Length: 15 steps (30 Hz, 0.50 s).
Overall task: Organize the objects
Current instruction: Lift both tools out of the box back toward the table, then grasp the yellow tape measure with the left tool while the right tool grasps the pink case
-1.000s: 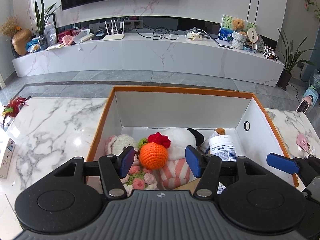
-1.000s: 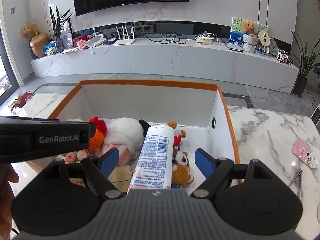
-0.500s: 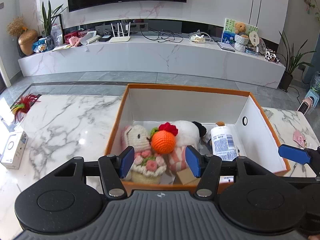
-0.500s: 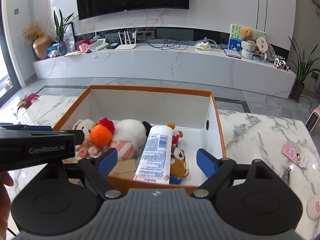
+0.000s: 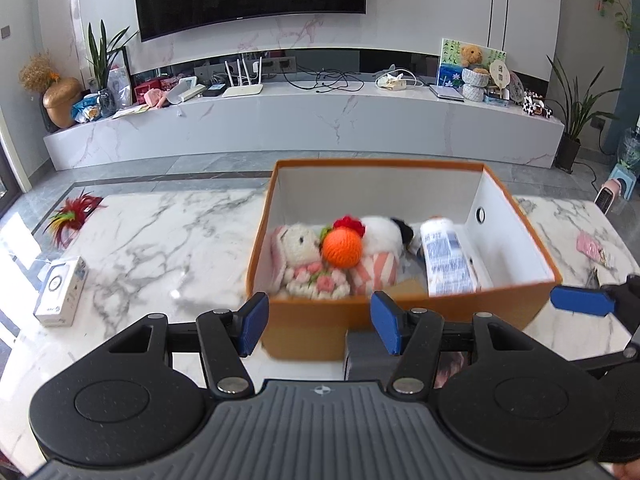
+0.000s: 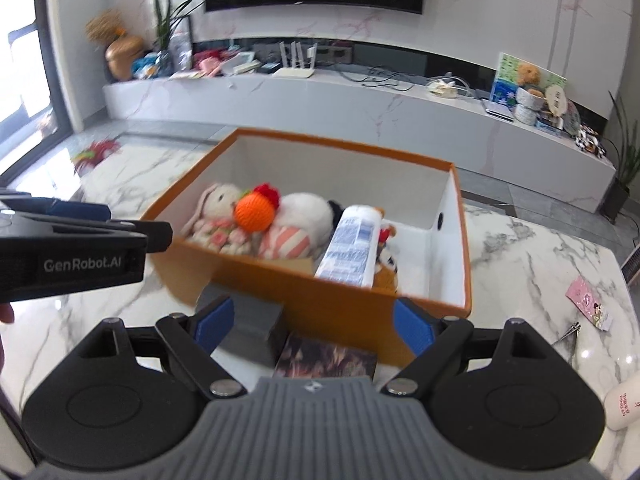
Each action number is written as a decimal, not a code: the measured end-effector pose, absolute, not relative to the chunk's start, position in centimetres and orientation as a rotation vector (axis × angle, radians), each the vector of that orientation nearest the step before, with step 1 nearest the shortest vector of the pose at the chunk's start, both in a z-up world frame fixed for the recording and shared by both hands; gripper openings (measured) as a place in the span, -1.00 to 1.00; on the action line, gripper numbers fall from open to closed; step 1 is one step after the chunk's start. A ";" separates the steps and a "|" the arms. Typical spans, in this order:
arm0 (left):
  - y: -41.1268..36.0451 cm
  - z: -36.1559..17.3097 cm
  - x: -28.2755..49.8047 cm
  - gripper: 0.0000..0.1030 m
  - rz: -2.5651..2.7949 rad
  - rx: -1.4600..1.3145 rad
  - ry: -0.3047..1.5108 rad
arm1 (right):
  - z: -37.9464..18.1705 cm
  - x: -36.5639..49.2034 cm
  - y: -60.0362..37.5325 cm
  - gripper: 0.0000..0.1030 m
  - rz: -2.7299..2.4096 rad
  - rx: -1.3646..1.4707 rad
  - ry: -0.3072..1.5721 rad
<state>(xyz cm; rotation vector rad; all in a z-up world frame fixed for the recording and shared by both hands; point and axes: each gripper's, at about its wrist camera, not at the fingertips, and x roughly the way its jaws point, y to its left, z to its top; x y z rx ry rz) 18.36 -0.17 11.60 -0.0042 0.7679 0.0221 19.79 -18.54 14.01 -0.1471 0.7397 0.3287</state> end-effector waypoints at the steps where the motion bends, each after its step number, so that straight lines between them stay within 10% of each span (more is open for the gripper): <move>1: -0.1 11.3 17.8 0.31 0.020 -0.002 0.773 | 13.8 19.4 -18.6 0.72 0.340 -0.156 0.748; 15: 0.1 7.2 14.5 0.31 -0.037 0.044 0.887 | 6.8 15.1 -20.5 0.72 0.529 -0.186 0.940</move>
